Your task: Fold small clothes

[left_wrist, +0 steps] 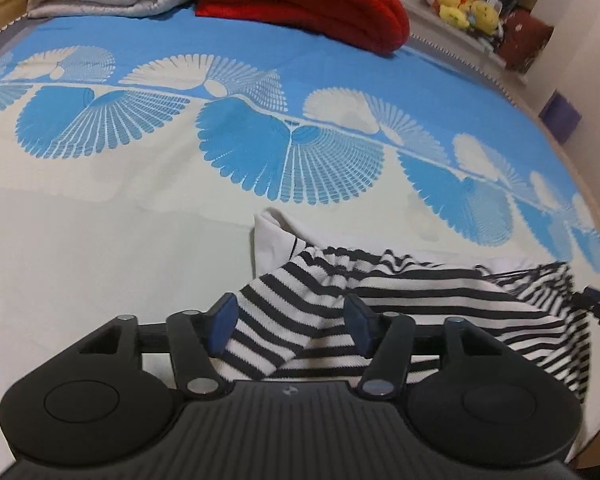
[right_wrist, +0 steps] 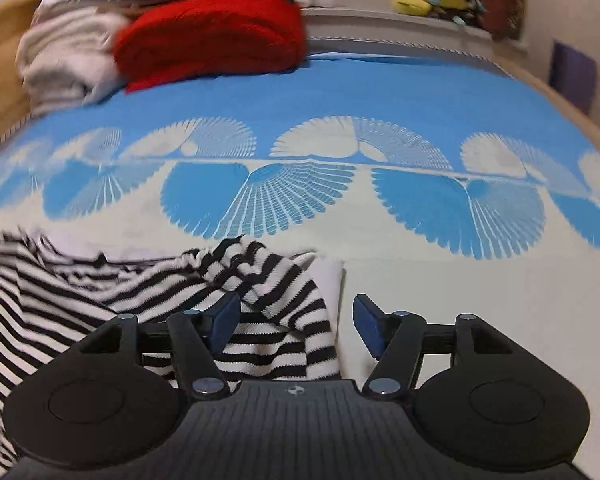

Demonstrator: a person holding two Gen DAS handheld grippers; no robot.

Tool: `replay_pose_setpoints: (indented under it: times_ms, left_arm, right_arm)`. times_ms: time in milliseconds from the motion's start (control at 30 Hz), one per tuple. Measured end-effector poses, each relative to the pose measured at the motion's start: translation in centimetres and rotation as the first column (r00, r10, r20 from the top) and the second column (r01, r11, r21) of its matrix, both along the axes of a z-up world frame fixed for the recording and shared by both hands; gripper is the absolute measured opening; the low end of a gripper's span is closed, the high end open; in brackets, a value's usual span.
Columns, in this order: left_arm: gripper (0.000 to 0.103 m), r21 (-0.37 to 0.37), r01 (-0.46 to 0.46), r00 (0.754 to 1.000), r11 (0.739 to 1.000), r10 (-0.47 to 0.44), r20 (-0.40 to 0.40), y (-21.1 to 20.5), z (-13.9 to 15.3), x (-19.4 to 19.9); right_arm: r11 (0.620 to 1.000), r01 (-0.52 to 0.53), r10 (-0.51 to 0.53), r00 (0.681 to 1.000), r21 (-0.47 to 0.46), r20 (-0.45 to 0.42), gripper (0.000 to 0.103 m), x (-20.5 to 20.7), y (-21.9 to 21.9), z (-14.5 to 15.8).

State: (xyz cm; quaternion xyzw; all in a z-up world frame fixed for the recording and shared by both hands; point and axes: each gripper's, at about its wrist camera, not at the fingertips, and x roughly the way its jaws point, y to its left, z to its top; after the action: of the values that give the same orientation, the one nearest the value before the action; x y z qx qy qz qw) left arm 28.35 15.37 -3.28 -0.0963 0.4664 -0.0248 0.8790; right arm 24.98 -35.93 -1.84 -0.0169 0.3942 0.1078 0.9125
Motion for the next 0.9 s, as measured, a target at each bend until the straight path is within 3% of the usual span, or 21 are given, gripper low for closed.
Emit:
replay_pose_setpoints:
  times_ms: [200, 267, 300, 333, 367, 467, 533, 600, 633, 733, 767, 833, 900]
  left_arm:
    - [0.066, 0.106, 0.03, 0.997, 0.994, -0.022, -0.073, -1.9, -2.3, 2.5]
    - [0.061, 0.121, 0.04, 0.997, 0.992, -0.031, -0.077, -2.2, -2.7, 3.1]
    - [0.037, 0.125, 0.051, 0.996, 0.991, -0.041, -0.079, -2.2, -2.8, 3.4]
    - [0.016, 0.128, 0.061, 0.995, 0.99, -0.051, -0.083, -2.3, -2.9, 3.7]
    - [0.003, 0.13, 0.066, 0.995, 0.989, -0.055, -0.083, -2.2, -2.8, 4.0]
    - [0.003, 0.045, -0.04, 0.999, 0.998, 0.039, 0.022, -0.2, -0.7, 4.6]
    - [0.003, -0.053, -0.105, 0.987, 0.993, 0.11, 0.118, 1.2, 0.8, 4.7]
    - [0.003, -0.016, -0.095, 0.981, 0.995, 0.097, 0.167, 0.4, 1.0, 5.1]
    - [0.003, 0.036, -0.078, 0.988, 0.996, 0.073, 0.137, -0.4, 0.2, 5.7]
    - [0.003, 0.081, -0.044, 0.996, 0.996, 0.05, -0.075, -1.3, -3.9, 7.5]
    - [0.003, 0.077, -0.051, 0.994, 0.996, 0.059, -0.097, -1.2, -4.5, 7.7]
    - [0.003, 0.06, -0.067, 0.997, 0.996, 0.069, -0.02, -0.9, -3.4, 7.5]
    - [0.003, 0.011, -0.089, 0.992, 0.996, 0.088, 0.085, -0.2, -1.6, 7.0]
  right_arm:
    - [0.992, -0.055, 0.056, 0.998, -0.115, 0.007, 0.063, 1.7, 2.4, -0.7]
    - [0.985, -0.078, 0.079, 0.997, -0.151, 0.005, 0.057, 2.4, 3.2, -1.0]
    - [0.982, -0.096, 0.098, 0.995, -0.161, 0.004, 0.044, 2.7, 3.5, -1.1]
    - [0.981, -0.114, 0.115, 0.993, -0.159, 0.0, 0.023, 3.1, 3.7, -1.1]
    - [0.981, -0.125, 0.126, 0.992, -0.145, -0.007, 0.008, 3.6, 3.8, -1.2]
    - [0.992, -0.087, 0.09, 0.995, -0.09, 0.035, 0.003, 4.9, 3.4, 0.2]
    - [0.998, 0.004, -0.01, 0.993, 0.055, 0.121, 0.003, 5.6, 1.7, 2.6]
    - [0.982, 0.073, -0.103, 0.98, 0.176, 0.169, 0.003, 6.2, 0.4, 3.8]
    - [0.981, 0.092, -0.122, 0.978, 0.171, 0.172, 0.003, 6.6, 0.6, 3.7]
    - [0.993, 0.115, -0.117, 0.99, 0.032, 0.076, 0.003, 8.5, 2.4, 0.9]
    - [0.992, 0.126, -0.126, 0.992, 0.002, 0.01, 0.003, 9.3, 2.7, -0.4]
    - [0.988, 0.157, -0.157, 0.981, -0.009, -0.116, 0.003, 10.3, 2.6, -2.8]
    - [0.979, 0.2, -0.196, 0.973, 0.025, -0.12, 0.003, 10.6, 2.1, -2.7]
